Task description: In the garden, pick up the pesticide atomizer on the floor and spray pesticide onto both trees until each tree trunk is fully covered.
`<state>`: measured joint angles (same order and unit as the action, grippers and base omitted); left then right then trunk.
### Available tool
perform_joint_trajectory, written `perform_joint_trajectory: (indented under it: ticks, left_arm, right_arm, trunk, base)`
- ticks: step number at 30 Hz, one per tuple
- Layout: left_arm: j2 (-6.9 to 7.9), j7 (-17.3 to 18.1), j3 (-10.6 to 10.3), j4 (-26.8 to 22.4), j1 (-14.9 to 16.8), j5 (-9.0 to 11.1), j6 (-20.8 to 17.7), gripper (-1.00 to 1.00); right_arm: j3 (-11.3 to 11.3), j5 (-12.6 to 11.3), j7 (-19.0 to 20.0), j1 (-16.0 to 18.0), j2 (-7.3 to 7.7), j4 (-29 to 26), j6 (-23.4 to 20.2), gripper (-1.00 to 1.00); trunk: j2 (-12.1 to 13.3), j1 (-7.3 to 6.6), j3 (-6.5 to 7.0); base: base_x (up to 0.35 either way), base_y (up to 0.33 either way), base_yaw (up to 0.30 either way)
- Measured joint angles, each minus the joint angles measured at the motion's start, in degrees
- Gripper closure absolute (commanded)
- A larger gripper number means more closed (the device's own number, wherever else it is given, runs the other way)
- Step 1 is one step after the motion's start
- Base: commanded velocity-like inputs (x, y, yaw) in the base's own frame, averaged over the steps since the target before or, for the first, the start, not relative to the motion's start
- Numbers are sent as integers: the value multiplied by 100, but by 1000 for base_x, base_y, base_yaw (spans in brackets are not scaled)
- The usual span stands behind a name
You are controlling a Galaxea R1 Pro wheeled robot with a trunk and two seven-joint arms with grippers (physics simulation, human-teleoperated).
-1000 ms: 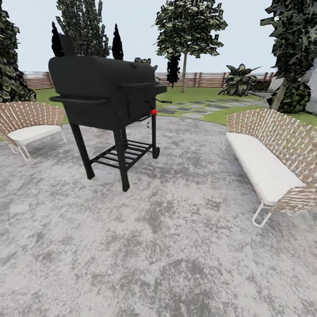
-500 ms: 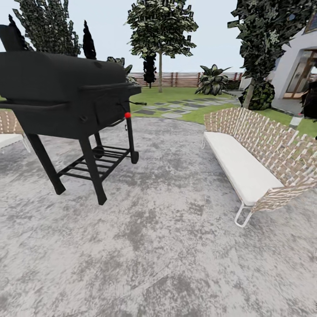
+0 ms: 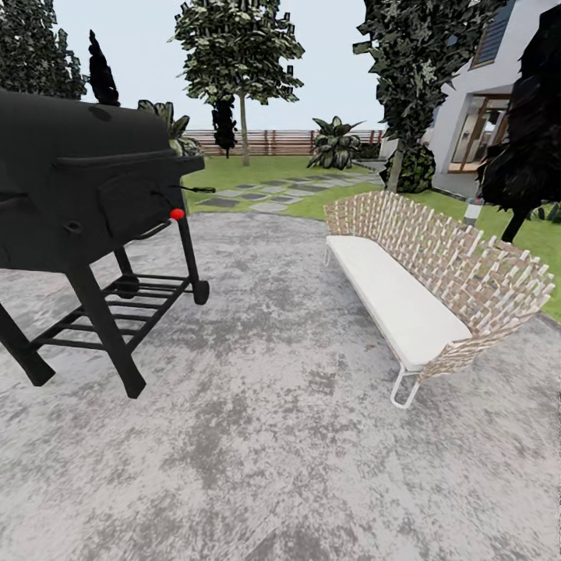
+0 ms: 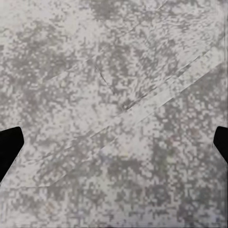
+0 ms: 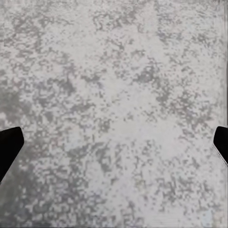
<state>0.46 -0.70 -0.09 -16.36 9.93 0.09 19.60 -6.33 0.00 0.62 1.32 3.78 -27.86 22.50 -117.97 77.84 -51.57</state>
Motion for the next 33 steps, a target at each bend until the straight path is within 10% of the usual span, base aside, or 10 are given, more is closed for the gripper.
perform_joint_trajectory:
  ticks: [33]
  left_arm:
    - [-2,0,0,1,0,0,0,-100]
  right_arm:
    - [18,16,3,0,-8,18,0,-100]
  trunk:
    - [0,0,264]
  base:
    - [340,0,-24]
